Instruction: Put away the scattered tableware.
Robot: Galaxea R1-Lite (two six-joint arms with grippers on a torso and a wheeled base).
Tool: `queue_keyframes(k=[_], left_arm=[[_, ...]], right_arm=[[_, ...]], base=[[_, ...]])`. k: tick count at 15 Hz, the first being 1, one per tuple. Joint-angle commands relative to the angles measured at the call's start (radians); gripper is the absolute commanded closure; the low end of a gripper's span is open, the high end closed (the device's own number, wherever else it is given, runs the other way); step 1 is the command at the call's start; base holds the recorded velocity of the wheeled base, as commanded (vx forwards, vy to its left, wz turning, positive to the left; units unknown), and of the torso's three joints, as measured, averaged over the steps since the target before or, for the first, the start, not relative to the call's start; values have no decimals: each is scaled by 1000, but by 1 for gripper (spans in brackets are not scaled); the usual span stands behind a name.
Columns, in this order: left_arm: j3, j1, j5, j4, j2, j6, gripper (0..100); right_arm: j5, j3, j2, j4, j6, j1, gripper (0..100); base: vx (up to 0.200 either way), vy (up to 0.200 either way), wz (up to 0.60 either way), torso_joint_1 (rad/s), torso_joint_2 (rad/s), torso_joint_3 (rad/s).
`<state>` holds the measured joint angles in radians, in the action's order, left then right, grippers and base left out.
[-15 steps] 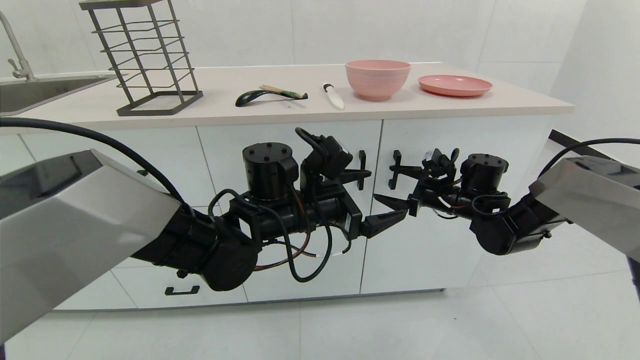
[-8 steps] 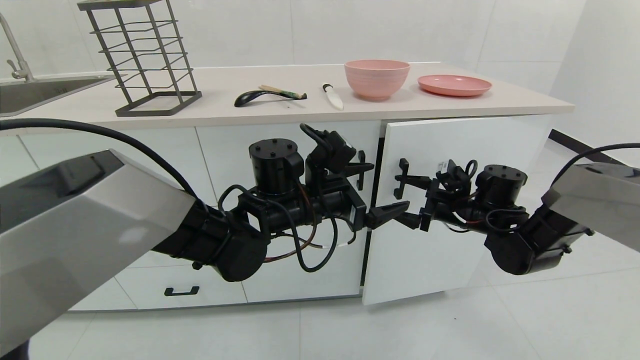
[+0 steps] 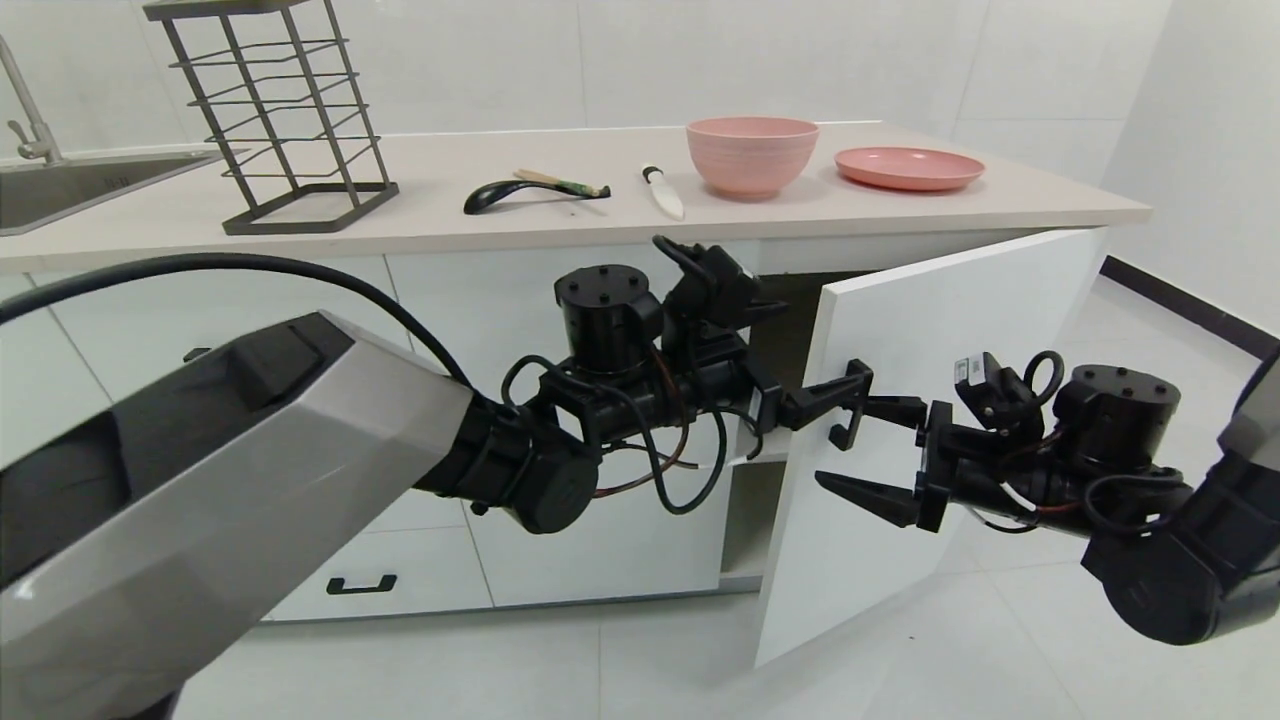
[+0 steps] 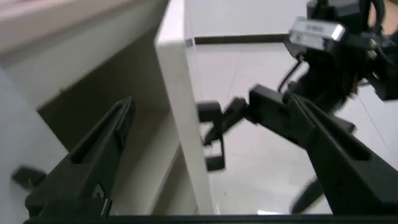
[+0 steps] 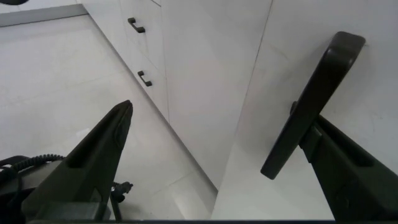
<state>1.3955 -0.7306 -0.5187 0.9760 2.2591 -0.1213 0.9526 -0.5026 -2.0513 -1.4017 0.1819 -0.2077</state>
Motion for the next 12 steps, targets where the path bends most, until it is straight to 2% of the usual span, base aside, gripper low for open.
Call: queue_keyframes(k=[1, 4, 6, 10, 12], left_arm=[[97, -33, -1, 0, 74, 2, 0], [169, -65, -10, -2, 125, 12, 0], [172, -79, -12, 0, 131, 23, 0], [166, -96, -10, 7, 132, 23, 0], [165, -101, -7, 4, 132, 23, 0]], right_arm=[[20, 15, 37, -19, 4, -2, 0], [18, 12, 16, -20, 5, -7, 0], [14, 9, -6, -20, 10, -4, 0], [6, 7, -47, -22, 11, 13, 0], [6, 6, -63, -30, 11, 56, 0]], base=[[0, 0, 0, 0, 0, 0], [0, 0, 0, 0, 0, 0], [0, 0, 0, 0, 0, 0], [0, 0, 0, 0, 0, 0], [0, 0, 0, 0, 0, 0]])
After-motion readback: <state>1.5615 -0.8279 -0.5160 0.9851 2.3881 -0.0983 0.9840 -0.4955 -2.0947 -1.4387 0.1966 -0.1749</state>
